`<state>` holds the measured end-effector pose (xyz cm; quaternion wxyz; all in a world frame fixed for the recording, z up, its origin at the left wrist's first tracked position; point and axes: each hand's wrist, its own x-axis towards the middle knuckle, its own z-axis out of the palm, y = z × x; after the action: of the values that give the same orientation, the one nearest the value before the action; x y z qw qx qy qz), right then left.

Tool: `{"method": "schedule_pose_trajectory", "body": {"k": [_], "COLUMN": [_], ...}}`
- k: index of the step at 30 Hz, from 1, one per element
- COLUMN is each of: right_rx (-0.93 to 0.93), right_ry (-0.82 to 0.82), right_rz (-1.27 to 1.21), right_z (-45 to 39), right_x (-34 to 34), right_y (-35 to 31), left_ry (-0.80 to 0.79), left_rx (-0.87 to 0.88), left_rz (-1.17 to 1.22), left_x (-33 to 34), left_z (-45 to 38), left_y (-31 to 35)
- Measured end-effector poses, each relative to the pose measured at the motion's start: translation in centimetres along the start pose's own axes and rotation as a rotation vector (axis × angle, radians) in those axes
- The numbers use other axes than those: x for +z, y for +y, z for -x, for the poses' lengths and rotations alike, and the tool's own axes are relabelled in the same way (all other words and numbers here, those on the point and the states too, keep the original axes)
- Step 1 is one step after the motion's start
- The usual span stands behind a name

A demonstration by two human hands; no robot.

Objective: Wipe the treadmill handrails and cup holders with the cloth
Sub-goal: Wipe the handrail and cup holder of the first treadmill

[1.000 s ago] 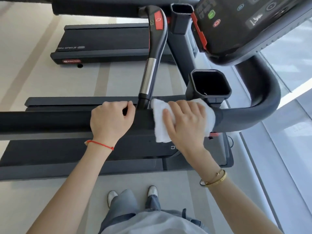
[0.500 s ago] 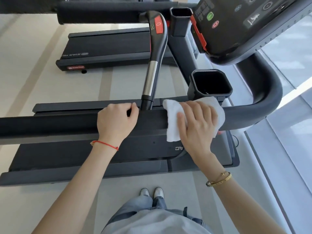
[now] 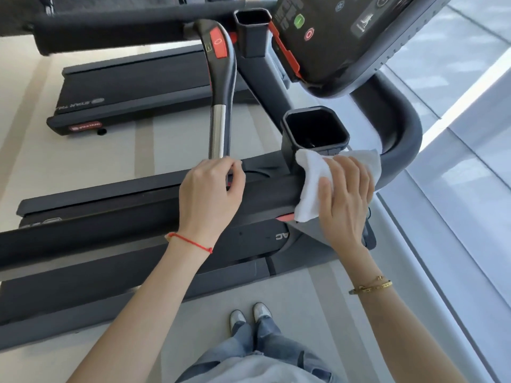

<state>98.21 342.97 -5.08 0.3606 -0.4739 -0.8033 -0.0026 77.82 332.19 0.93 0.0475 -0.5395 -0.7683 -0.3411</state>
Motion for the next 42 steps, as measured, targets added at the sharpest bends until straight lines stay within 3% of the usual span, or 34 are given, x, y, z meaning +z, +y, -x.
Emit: {"method": "schedule_pose_trajectory", "body": {"k": [6,12,20,23,30,37,42], "right_rx": [0.104,0.194,-0.244,-0.294,-0.155,0.140,0.198], "right_ry": [0.077,0.120,-0.030,-0.056,-0.116,-0.210,-0.431], "right_rz": [-0.099,-0.106,-0.067,-0.091,-0.169,-0.344,-0.225], "right_z": [-2.0,-4.7,-3.1,-4.4,-6.7,-11.4,-14.9], "right_x": [-0.7,-1.0,-1.1,-1.6,-2.5,-3.8,-3.1], "right_y": [1.9,5.6,7.5,9.8,12.3,10.5,8.5], "left_ry": [-0.119,-0.178,-0.138,-0.104,-0.123,-0.103,-0.086], "left_rx": [-0.002,-0.040,-0.197,-0.252,-0.311,-0.378,-0.392], "left_rz": [0.055,-0.049,-0.157,-0.177,-0.189,-0.028,0.039], "left_x": [2.7,5.1,6.9,7.3,7.3,7.4,8.0], "left_z": [-0.8,-1.8,-2.7,-2.7,-2.4,-3.7,-6.5], "left_y": [2.5,5.1,7.2,7.3,7.1,7.1,7.2]}}
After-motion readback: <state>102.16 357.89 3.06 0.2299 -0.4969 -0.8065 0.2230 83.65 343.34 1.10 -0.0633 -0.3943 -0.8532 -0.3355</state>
